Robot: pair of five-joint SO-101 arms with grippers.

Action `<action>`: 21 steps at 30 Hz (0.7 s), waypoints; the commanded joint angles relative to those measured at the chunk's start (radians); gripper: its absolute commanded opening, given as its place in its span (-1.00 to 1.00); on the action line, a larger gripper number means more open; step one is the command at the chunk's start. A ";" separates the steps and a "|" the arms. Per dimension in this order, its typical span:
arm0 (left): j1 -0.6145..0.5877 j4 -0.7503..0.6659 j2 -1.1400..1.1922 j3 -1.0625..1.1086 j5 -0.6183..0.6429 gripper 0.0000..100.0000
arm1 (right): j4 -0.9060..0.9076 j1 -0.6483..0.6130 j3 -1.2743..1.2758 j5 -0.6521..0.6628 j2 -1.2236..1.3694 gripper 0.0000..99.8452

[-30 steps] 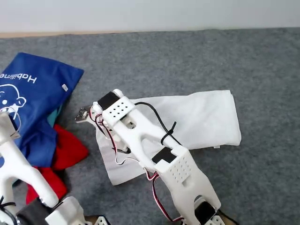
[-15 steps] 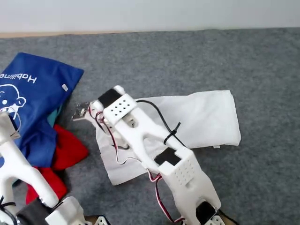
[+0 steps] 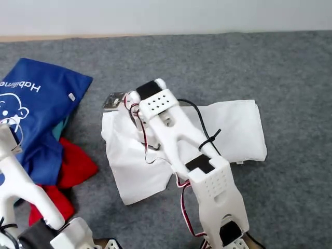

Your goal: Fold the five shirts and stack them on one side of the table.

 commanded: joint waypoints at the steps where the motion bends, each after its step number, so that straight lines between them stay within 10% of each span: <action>1: 0.005 -0.032 -0.040 -0.004 -0.005 -0.99 | -0.048 0.016 -0.012 0.012 -0.059 -0.98; 21: 0.006 -0.032 -0.040 0.007 -0.002 -0.99 | 0.062 0.028 -0.080 -0.032 -0.076 -0.60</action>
